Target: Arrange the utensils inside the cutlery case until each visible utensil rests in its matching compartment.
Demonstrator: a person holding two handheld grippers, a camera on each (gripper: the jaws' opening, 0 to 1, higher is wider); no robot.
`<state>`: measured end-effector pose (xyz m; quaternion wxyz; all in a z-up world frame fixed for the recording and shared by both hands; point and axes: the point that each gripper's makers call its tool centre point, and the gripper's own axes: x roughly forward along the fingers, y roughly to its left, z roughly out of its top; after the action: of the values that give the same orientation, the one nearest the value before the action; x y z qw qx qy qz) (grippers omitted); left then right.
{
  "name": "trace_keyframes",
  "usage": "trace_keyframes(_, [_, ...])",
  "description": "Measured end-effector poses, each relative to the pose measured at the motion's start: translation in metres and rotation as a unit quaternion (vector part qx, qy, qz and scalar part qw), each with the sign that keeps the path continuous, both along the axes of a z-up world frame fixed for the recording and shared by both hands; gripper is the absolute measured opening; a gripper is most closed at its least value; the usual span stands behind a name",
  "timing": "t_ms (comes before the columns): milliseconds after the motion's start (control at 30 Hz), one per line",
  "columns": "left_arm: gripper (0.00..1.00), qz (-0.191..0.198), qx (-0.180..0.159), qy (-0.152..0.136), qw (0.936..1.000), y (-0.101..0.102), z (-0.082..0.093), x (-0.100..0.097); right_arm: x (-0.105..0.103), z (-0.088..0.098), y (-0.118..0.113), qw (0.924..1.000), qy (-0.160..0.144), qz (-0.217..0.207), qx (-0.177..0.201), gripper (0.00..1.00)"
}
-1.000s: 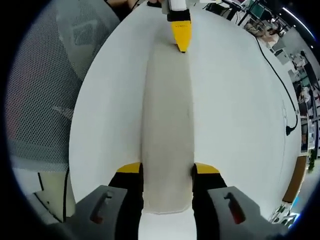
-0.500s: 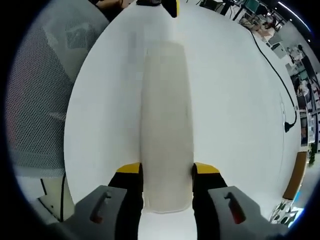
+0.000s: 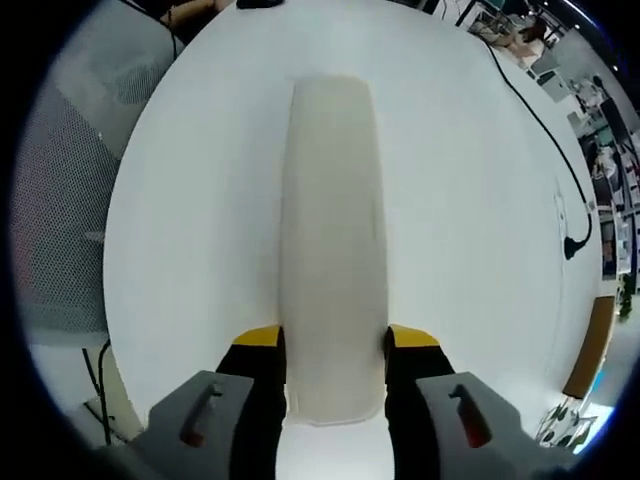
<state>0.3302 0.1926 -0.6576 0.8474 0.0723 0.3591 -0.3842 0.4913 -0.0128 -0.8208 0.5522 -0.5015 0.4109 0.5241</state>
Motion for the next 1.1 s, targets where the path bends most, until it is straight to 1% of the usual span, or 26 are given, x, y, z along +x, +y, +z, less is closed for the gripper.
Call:
trace_keyframes(33, [0.76,-0.008,0.006,-0.001,1.0,0.0,0.001,-0.005,0.001,0.0,0.0,1.0,0.0,0.0,0.001,0.36])
trace_keyframes(133, [0.76,-0.015,0.019,-0.006,0.9997,-0.003,0.003,-0.012,0.008,0.003,0.003,1.0,-0.002,-0.001,0.005,0.36])
trace_keyframes(233, [0.76,-0.01,0.023,-0.007,0.9997,-0.002,0.006,-0.018,0.012,0.004,0.004,1.0,-0.004,0.002,0.005,0.37])
trace_keyframes(300, [0.77,0.001,0.012,-0.01,0.9999,-0.002,0.011,-0.02,0.012,0.004,0.004,1.0,-0.001,-0.006,0.006,0.37])
trace_keyframes(367, [0.77,0.011,0.005,-0.009,0.9999,0.0,0.014,-0.022,0.011,0.005,0.003,1.0,-0.004,-0.003,0.008,0.38])
trace_keyframes(433, [0.77,0.019,0.0,-0.013,0.9997,0.002,0.017,-0.021,0.01,0.008,0.003,0.9998,-0.014,-0.006,0.013,0.38])
trace_keyframes(467, [0.77,0.027,-0.006,-0.014,0.9995,0.004,0.019,-0.02,0.009,0.01,0.004,0.9996,-0.018,-0.003,0.022,0.38])
trace_keyframes(500, [0.77,0.033,-0.01,-0.015,0.9993,0.007,0.021,-0.02,0.009,0.014,0.005,0.9992,-0.026,-0.003,0.031,0.39])
trace_keyframes(533, [0.77,0.042,-0.018,-0.015,0.9989,0.009,0.023,-0.018,0.009,0.015,0.005,0.9991,-0.027,-0.005,0.032,0.44])
trace_keyframes(600, [0.79,0.055,-0.026,-0.015,0.998,0.015,0.025,-0.017,0.003,0.021,0.003,0.9981,-0.023,-0.036,0.043,0.54])
trace_keyframes(633, [0.8,0.058,-0.027,-0.018,0.9978,0.017,0.026,-0.017,0.002,0.028,0.003,0.9971,-0.033,-0.043,0.053,0.56])
trace_keyframes(667, [0.8,0.067,-0.027,-0.024,0.9971,0.022,0.028,-0.015,0.001,0.034,0.004,0.996,-0.04,-0.048,0.064,0.56])
trace_keyframes(700, [0.81,0.073,-0.027,-0.029,0.9966,0.024,0.03,-0.014,0.002,0.043,0.002,0.9934,-0.057,-0.064,0.077,0.54])
trace_keyframes(733, [0.82,0.079,-0.03,-0.038,0.9957,0.028,0.034,-0.014,0.003,0.048,0.001,0.9913,-0.066,-0.074,0.087,0.52])
trace_keyframes(767, [0.83,0.083,-0.032,-0.043,0.9951,0.029,0.036,-0.013,0.001,0.06,0.0,0.9864,-0.076,-0.096,0.109,0.52])
trace_keyframes(800, [0.84,0.089,-0.04,-0.048,0.9941,0.031,0.04,-0.013,0.003,0.066,0.0,0.9809,-0.084,-0.118,0.13,0.51])
trace_keyframes(833, [0.85,0.092,-0.046,-0.054,0.9932,0.031,0.043,-0.014,-0.002,0.078,-0.001,0.9709,-0.087,-0.154,0.162,0.52])
trace_keyframes(900, [0.85,0.108,-0.056,-0.061,0.9907,0.036,0.048,-0.014,-0.013,0.094,-0.004,0.9586,-0.086,-0.19,0.194,0.54])
trace_keyframes(933, [0.85,0.111,-0.058,-0.062,0.9902,0.038,0.049,-0.014,-0.019,0.105,-0.007,0.9503,-0.093,-0.205,0.215,0.54])
trace_keyframes(967, [0.85,0.119,-0.064,-0.071,0.9883,0.042,0.051,-0.013,-0.023,0.112,-0.01,0.9463,-0.098,-0.211,0.224,0.53])
trace_keyframes(1033, [0.85,0.125,-0.08,-0.078,0.9858,0.043,0.057,-0.014,-0.032,0.128,-0.018,0.9327,-0.115,-0.235,0.248,0.5])
trace_keyframes(1067, [0.85,0.132,-0.086,-0.073,0.9848,0.043,0.058,-0.015,-0.039,0.135,-0.02,0.9257,-0.118,-0.244,0.263,0.49])
trace_keyframes(1100, [0.85,0.141,-0.09,-0.068,0.9836,0.045,0.059,-0.018,-0.041,0.139,-0.021,0.9225,-0.122,-0.248,0.27,0.48])
